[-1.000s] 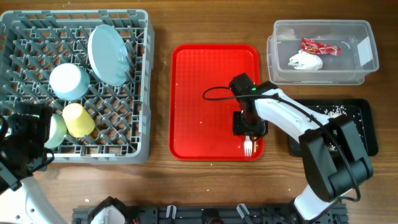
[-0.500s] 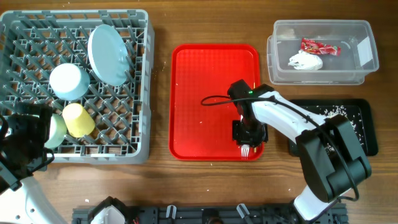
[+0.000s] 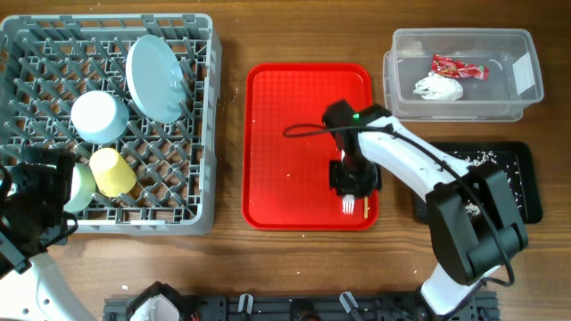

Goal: Sort waste into correct bins and load items into the dishwasher rack
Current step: 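Carry the white fork with the right gripper to the rack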

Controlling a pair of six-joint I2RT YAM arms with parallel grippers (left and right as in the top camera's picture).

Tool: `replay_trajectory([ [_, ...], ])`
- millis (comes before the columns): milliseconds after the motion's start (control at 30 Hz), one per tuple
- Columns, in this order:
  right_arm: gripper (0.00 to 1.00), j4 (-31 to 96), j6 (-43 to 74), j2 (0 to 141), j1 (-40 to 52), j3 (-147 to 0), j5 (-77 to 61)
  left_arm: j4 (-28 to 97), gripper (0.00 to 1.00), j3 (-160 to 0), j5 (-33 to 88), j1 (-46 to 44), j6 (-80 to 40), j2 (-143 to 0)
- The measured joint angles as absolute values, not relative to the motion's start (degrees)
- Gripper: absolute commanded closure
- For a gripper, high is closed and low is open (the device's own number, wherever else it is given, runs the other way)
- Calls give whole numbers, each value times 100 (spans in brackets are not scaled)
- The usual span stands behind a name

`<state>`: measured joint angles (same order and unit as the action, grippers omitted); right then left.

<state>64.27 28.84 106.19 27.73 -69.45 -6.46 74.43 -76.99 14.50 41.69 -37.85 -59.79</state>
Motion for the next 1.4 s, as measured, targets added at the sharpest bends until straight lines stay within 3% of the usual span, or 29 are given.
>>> replay_trajectory([
  [233, 90, 6300, 2561, 10619, 2773, -8055, -1437, 7446, 0, -7699, 1450, 4169, -3785, -5979],
  [433, 87, 4696, 2794, 10619, 2906, -8698, -2700, 7443, 0, -7699, 1450, 4169, -3785, -5979],
  [633, 85, 2757, 3826, 10621, 3726, -8757, -3153, 7446, 0, -7699, 1450, 4169, -3785, -5979],
  [800, 84, 2250, 4619, 10643, 4694, -8759, -2670, 7446, 0, -7699, 1450, 4169, -3782, -5979],
  [1167, 50, 1741, 5312, 11456, 5168, -8759, -2137, 7446, 0, -7699, 1450, 4169, -3785, -5979],
  [1400, 44, 2080, 5105, 11454, 5113, -8774, -2250, 7446, 0, -7699, 1450, 4169, -3785, -5979],
])
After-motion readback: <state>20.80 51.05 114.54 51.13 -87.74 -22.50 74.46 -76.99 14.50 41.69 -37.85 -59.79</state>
